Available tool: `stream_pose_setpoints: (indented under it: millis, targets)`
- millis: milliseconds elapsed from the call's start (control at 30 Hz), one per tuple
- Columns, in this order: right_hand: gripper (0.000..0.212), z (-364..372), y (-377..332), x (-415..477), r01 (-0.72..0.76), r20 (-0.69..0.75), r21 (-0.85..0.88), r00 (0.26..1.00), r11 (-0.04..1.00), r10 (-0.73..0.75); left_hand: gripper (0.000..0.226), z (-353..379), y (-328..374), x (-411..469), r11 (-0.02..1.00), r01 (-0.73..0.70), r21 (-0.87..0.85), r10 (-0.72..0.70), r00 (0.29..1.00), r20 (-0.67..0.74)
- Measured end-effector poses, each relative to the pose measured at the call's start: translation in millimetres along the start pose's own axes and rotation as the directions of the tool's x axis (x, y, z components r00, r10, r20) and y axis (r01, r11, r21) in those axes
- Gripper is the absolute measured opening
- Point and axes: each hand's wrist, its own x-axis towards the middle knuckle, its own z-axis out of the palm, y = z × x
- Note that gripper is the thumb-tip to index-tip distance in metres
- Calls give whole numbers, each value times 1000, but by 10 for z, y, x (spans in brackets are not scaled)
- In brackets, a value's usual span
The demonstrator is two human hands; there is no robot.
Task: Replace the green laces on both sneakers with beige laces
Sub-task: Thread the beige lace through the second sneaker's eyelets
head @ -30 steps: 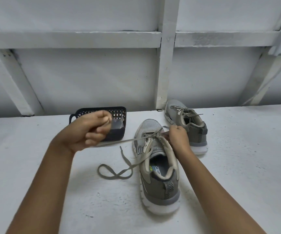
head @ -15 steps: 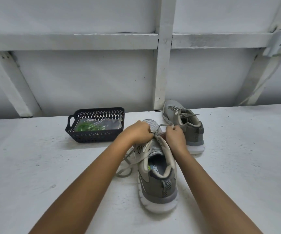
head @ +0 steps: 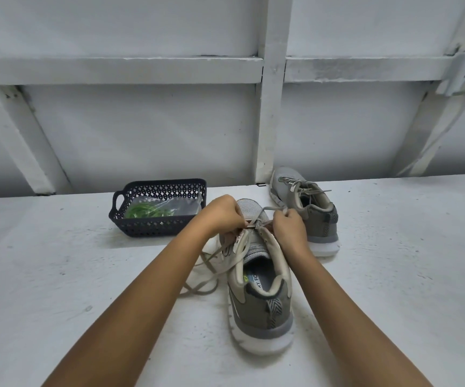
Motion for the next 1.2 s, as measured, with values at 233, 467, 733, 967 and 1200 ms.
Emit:
stream_pose_setpoints:
  millis: [233, 467, 733, 967, 1200]
  targets:
    - [13, 15, 39, 37, 10, 22, -18, 1000, 1000, -10, 15, -47, 40, -60, 997, -52, 65, 47, 996, 81]
    - [13, 27, 65, 54, 10, 21, -7, 1000, 1000, -10, 11, 8, -38, -23, 988, -31, -151, 46, 994, 94]
    - [12, 21, 100, 86, -12, 38, 16, 999, 1000, 12, 12, -417, -272, -372, 759, -167, -629, 416, 869, 270]
    - [15, 11, 99, 78, 44, 73, -17, 996, 999, -43, 10, -590, -504, -634, 669, -193, -717, 659, 599, 454]
    - [13, -17, 93, 34, 55, 167, 47, 984, 997, -62, 17, -652, -494, -663, 815, -158, -558, 536, 572, 621]
